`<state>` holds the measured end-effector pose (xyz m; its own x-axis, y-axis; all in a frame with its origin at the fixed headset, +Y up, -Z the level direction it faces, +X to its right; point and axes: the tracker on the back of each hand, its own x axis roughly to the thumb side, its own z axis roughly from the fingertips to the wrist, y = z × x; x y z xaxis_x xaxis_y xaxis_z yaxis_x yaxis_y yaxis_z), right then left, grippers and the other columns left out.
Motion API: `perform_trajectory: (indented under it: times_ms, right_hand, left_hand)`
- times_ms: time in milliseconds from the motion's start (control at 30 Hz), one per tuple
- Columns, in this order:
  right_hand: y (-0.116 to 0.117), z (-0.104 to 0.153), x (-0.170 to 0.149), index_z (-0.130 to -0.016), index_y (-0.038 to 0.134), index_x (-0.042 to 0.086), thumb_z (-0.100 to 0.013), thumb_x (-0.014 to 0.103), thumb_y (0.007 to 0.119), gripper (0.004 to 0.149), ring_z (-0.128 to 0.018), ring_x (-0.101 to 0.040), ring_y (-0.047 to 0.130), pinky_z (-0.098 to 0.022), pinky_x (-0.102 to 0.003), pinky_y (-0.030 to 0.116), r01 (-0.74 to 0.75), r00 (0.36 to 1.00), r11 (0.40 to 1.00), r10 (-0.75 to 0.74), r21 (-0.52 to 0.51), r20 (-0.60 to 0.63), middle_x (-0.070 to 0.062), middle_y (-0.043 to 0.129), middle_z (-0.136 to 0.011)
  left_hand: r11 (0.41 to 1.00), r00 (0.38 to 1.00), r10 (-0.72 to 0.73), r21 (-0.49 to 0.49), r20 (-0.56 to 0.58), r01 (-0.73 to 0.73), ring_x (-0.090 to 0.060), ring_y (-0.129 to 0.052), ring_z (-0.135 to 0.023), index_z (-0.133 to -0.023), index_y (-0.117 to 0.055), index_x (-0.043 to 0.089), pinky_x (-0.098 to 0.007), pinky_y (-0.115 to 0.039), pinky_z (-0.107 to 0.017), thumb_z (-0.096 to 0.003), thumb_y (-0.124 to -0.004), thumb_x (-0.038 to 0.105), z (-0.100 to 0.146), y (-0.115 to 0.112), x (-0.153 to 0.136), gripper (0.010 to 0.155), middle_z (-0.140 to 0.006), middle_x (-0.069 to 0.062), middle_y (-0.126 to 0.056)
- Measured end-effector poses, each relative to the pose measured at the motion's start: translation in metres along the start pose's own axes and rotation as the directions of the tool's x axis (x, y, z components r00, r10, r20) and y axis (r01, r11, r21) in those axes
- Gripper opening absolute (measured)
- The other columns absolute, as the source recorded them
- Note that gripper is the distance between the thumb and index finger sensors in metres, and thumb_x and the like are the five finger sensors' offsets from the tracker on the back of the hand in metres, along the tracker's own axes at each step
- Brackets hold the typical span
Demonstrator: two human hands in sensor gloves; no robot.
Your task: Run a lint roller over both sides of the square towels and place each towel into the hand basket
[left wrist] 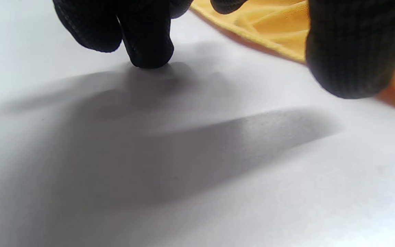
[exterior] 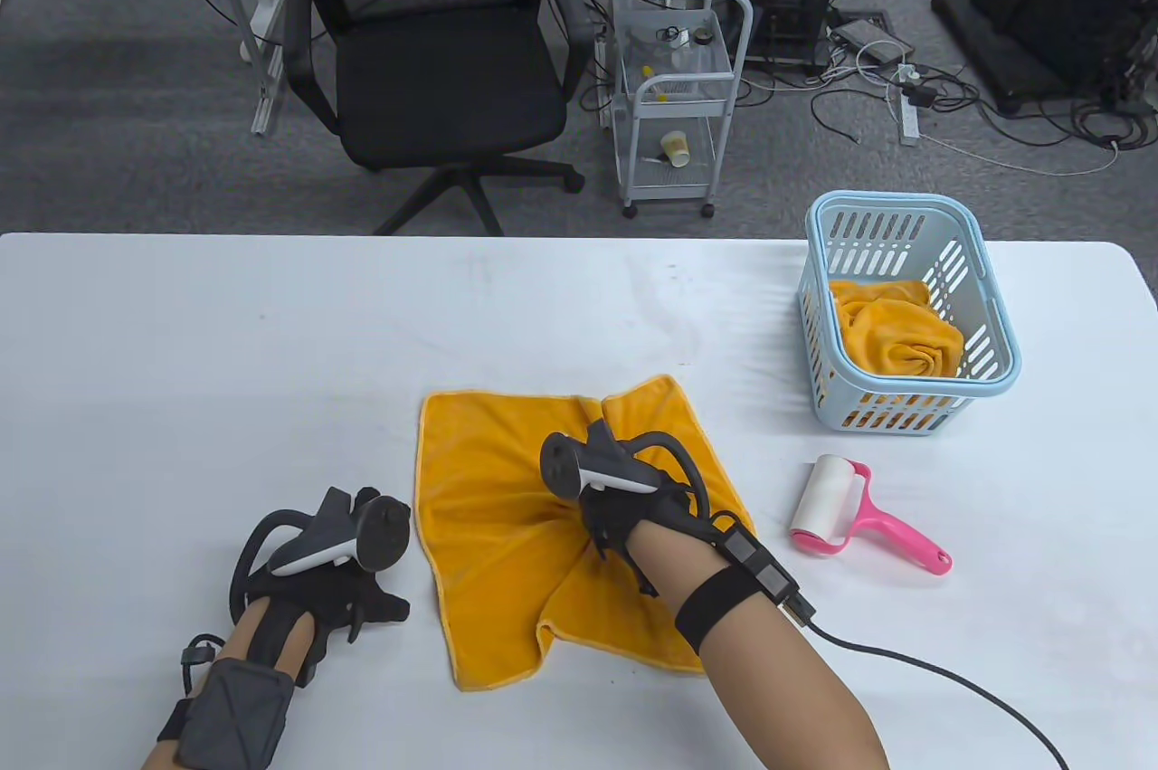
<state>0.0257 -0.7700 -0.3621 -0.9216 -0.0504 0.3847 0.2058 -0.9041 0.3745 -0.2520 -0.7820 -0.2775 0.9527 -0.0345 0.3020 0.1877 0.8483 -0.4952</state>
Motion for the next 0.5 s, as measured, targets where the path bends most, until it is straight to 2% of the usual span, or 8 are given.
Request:
perform_trajectory:
  times_ms: [133, 267, 400, 433, 500]
  right_hand:
    - [-0.036, 0.016, -0.041, -0.09, 0.073, 0.019, -0.049, 0.031, 0.091, 0.046, -0.048, -0.028, 0.105, -0.029, -0.042, 0.093, 0.103, 0.99, 0.992, -0.109, -0.07, -0.085, -0.012, 0.083, -0.086]
    - [-0.1, 0.048, -0.103, -0.091, 0.077, 0.028, -0.049, 0.026, 0.091, 0.045, -0.046, -0.029, 0.103, -0.028, -0.042, 0.091, 0.186, 0.942, 0.937, -0.255, -0.294, -0.217, -0.01, 0.082, -0.087]
    - [-0.156, 0.087, -0.158, -0.09, 0.086, 0.028, -0.05, 0.022, 0.09, 0.041, -0.054, -0.031, 0.102, -0.034, -0.045, 0.091, 0.197, 0.854, 0.817, -0.414, -0.541, -0.315, -0.012, 0.081, -0.091]
    - [-0.171, 0.101, -0.174, -0.09, 0.086, 0.026, -0.05, 0.022, 0.089, 0.04, -0.056, -0.031, 0.102, -0.035, -0.045, 0.092, 0.173, 0.816, 0.757, -0.468, -0.63, -0.338, -0.013, 0.08, -0.092]
    - [-0.189, 0.121, -0.196, -0.09, 0.085, 0.019, -0.05, 0.022, 0.088, 0.04, -0.062, -0.031, 0.1, -0.039, -0.045, 0.092, 0.155, 0.748, 0.658, -0.566, -0.737, -0.347, -0.014, 0.078, -0.093]
  left_hand:
    - [1.0, 1.0, -0.005, -0.001, -0.004, 0.005, -0.044, -0.073, -0.105, -0.109, -0.038, 0.028, -0.065, -0.06, -0.074, -0.0329, -0.089, 0.066, 0.001, 0.001, 0.0, 0.099, -0.119, -0.02, -0.034]
    - [0.999, 0.999, -0.034, -0.001, -0.008, 0.033, -0.043, -0.073, -0.104, -0.109, -0.037, 0.028, -0.065, -0.06, -0.074, -0.0334, -0.089, 0.064, 0.0, 0.0, 0.002, 0.099, -0.119, -0.019, -0.036]
    - [0.999, 0.999, -0.045, -0.003, -0.006, 0.045, -0.044, -0.073, -0.104, -0.109, -0.037, 0.028, -0.065, -0.06, -0.074, -0.0334, -0.089, 0.064, 0.0, -0.001, 0.003, 0.099, -0.119, -0.019, -0.037]
    - [0.999, 0.999, -0.044, -0.003, -0.006, 0.044, -0.044, -0.073, -0.104, -0.109, -0.037, 0.028, -0.065, -0.06, -0.074, -0.0334, -0.089, 0.064, 0.0, -0.001, 0.004, 0.099, -0.119, -0.019, -0.037]
    - [0.999, 0.999, -0.043, -0.003, -0.005, 0.043, -0.044, -0.073, -0.104, -0.109, -0.037, 0.028, -0.065, -0.059, -0.074, -0.0334, -0.089, 0.064, 0.0, -0.001, 0.003, 0.098, -0.119, -0.019, -0.037]
